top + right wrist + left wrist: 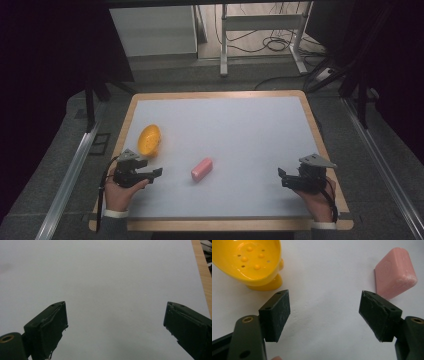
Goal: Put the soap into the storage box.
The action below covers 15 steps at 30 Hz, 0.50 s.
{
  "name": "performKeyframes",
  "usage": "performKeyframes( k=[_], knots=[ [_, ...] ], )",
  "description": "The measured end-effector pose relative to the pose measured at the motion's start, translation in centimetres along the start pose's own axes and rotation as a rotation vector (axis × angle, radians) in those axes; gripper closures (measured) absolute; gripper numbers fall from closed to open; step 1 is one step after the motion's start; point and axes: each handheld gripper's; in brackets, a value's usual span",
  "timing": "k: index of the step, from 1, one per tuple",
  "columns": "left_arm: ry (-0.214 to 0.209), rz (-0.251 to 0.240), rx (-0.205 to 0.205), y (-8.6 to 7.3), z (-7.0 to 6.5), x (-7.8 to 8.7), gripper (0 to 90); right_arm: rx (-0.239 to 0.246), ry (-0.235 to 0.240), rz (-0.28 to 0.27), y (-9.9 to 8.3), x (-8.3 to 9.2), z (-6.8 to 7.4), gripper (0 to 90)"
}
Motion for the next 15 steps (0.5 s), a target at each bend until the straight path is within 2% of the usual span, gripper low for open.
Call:
performKeyframes(
  k=[4, 7, 15],
  knots=[
    [0.004, 0.019, -0.011, -0.09, -0.12, -0.44, 25.3, -0.015, 0.018, -0.011, -0.09, 0.16, -0.46, 5.4],
    [-0.02, 0.015, -0.015, -0.07, -0.32, -0.44, 25.3, -0.011, 0.008, -0.011, -0.08, 0.39, -0.47, 5.7],
    [-0.007, 0.011, -0.018, 0.0, -0.34, -0.22, 25.4, -0.01, 0.004, -0.009, -0.16, 0.46, -0.5, 6.3]
  ],
)
Point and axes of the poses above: each handheld gripper's, and its own axes: x roughly backward along the jaws, y roughly out of its top, z roughly to its left, and after that the axes turned 5 degrees about x, right-handed
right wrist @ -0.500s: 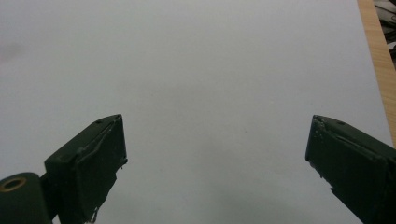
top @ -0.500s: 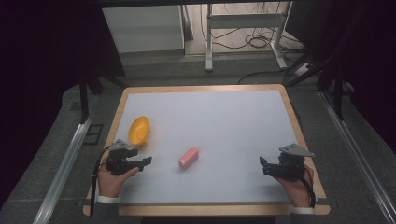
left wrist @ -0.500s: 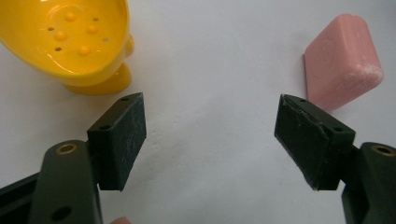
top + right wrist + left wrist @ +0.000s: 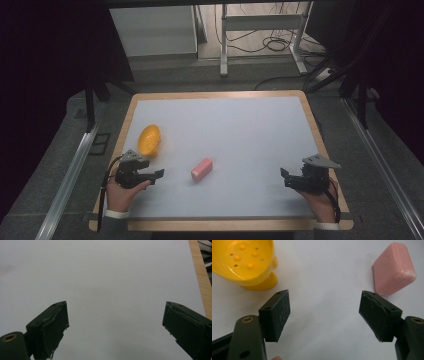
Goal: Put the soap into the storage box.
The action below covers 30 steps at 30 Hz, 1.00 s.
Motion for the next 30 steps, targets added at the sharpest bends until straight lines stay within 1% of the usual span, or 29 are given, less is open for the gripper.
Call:
performKeyframes(
  k=[7, 12, 21, 25, 28, 30],
  knots=[
    [-0.003, 0.005, -0.008, 0.0, -0.2, -0.1, 25.6, 0.006, -0.008, 0.011, -0.1, -0.1, 0.0, 6.3],
    [-0.01, 0.004, 0.002, 0.1, -0.2, 0.1, 27.3, -0.002, -0.007, 0.008, -0.1, 0.0, -0.1, 6.3],
    [-0.019, 0.008, 0.0, 0.1, -0.2, 0.4, 29.2, 0.0, -0.007, 0.008, -0.2, -0.1, -0.1, 6.4],
    [-0.022, 0.005, -0.009, 0.3, -0.5, 0.7, 29.3, -0.001, -0.004, 0.009, -0.2, -0.1, -0.1, 6.5],
    [-0.012, 0.0, -0.019, 0.6, -0.7, 1.1, 29.3, -0.007, 0.008, 0.008, -0.2, -0.1, -0.1, 6.6],
    [-0.014, -0.005, -0.015, 0.7, -0.7, 1.4, 29.5, -0.007, 0.009, 0.005, -0.2, -0.1, -0.1, 6.8]
  ],
)
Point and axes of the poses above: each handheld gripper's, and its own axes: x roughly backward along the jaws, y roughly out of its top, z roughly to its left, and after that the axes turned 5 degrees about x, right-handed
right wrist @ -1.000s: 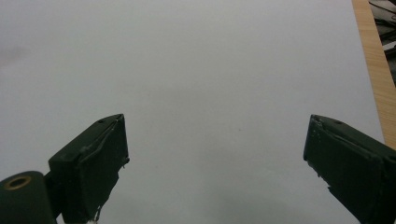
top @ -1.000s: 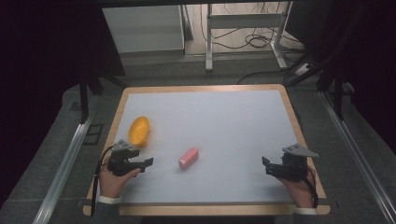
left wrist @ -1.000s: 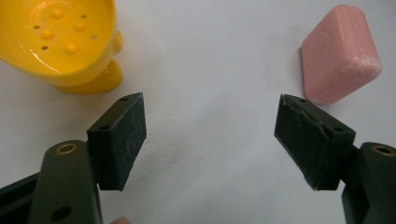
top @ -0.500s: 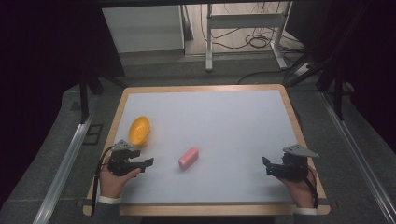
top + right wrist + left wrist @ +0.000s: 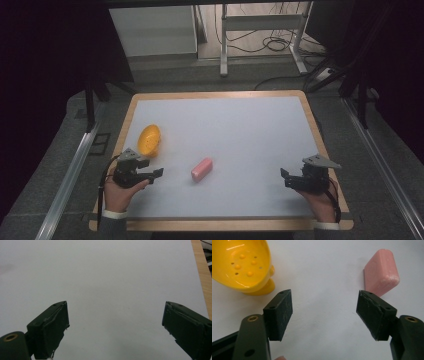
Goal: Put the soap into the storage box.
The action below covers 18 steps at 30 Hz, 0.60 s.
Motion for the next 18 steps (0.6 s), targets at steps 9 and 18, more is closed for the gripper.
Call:
performKeyframes(
  k=[9, 18],
  knots=[
    [0.003, 0.015, 0.007, 0.7, -0.4, 0.1, 29.5, -0.011, 0.016, 0.005, -0.5, -0.2, -0.7, 7.0],
    [0.009, 0.037, -0.026, 2.0, -1.8, 0.8, 30.1, -0.022, 0.026, -0.017, -0.1, 0.4, -1.2, 7.1]
  ],
)
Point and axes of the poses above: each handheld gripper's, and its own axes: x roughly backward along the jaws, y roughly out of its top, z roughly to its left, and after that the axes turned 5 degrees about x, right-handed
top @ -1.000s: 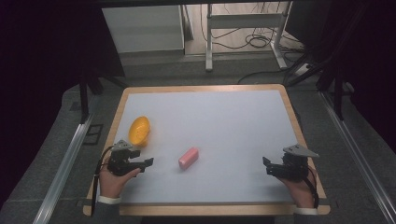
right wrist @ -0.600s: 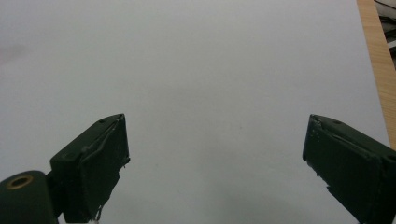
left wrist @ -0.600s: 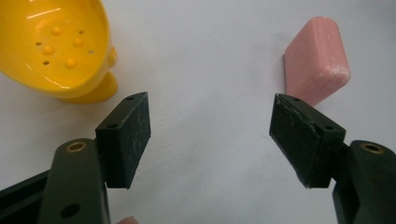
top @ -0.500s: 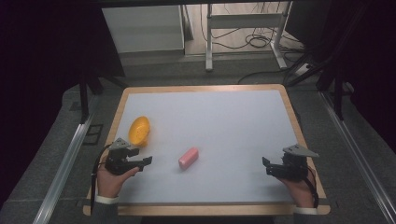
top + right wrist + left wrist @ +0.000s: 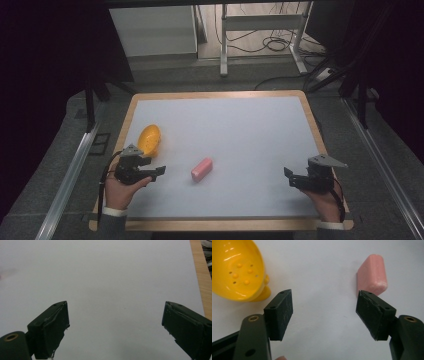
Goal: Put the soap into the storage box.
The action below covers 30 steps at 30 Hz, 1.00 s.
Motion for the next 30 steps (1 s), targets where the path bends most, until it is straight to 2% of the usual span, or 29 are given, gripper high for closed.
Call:
performKeyframes(
  k=[14, 23, 26, 30],
  knots=[
    [-0.005, 0.016, -0.063, 2.5, -2.0, 0.0, 30.8, 0.003, -0.003, 0.015, -0.2, 0.0, 0.0, 7.2],
    [0.001, 0.044, -0.078, 2.9, -2.9, -0.7, 30.7, 0.007, -0.008, 0.016, -0.3, -0.1, 0.0, 7.7],
    [0.005, 0.039, -0.08, 3.2, -3.2, -0.9, 31.0, 0.01, -0.012, 0.016, -0.3, -0.1, 0.1, 7.8],
    [0.003, 0.051, -0.11, 3.6, -4.0, -1.4, 31.3, 0.012, -0.011, 0.017, -0.3, -0.1, 0.1, 8.0]
  ],
)
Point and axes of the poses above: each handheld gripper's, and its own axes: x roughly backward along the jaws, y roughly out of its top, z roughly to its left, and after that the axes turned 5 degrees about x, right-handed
